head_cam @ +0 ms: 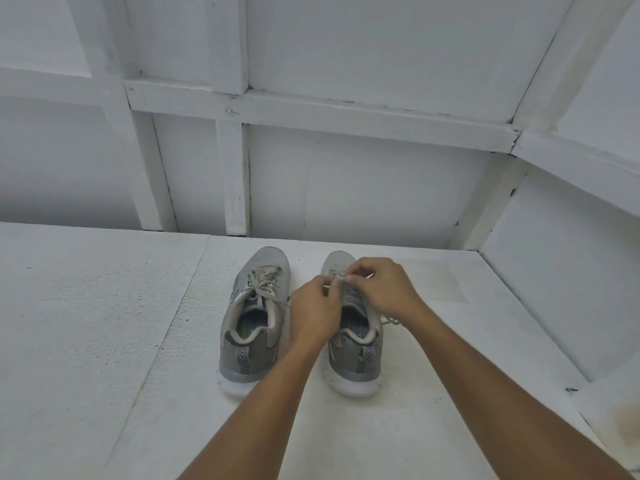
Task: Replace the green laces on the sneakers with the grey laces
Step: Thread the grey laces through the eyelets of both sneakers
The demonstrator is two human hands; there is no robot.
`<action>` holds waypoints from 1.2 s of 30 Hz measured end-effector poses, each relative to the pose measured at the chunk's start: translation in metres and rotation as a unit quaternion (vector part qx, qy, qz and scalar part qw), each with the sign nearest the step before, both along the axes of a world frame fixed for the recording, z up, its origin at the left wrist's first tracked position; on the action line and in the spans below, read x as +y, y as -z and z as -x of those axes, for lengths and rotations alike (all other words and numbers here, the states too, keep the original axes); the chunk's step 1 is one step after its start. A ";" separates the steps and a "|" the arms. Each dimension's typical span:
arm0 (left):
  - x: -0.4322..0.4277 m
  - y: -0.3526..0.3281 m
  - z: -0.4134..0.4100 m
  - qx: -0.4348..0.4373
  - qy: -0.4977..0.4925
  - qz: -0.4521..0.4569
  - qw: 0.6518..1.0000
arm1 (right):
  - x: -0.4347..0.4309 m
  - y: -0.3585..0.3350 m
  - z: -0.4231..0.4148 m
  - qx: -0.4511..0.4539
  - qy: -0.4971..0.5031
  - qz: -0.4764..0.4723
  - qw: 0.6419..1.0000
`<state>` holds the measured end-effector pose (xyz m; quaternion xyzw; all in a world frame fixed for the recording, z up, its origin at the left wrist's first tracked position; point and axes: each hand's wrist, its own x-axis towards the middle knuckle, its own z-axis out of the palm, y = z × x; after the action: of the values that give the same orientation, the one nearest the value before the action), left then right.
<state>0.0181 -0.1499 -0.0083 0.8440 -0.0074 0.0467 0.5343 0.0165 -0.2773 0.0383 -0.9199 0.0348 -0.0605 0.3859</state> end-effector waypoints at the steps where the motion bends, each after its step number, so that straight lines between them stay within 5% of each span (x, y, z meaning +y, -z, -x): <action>1: 0.000 0.002 0.000 0.009 -0.006 0.023 1.000 | 0.003 0.002 0.000 0.002 0.002 0.003 1.000; 10: 0.001 0.012 -0.002 0.141 -0.053 0.207 0.967 | 0.015 0.013 -0.003 0.007 0.021 0.018 1.000; 36: 0.002 0.011 -0.001 0.143 -0.038 0.241 0.959 | 0.024 0.011 -0.006 0.016 0.013 0.069 0.997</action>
<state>0.0196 -0.1475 -0.0193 0.6880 0.1130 -0.0535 0.7148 0.0222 -0.2535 0.0278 -0.9446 0.0491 -0.0531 0.3202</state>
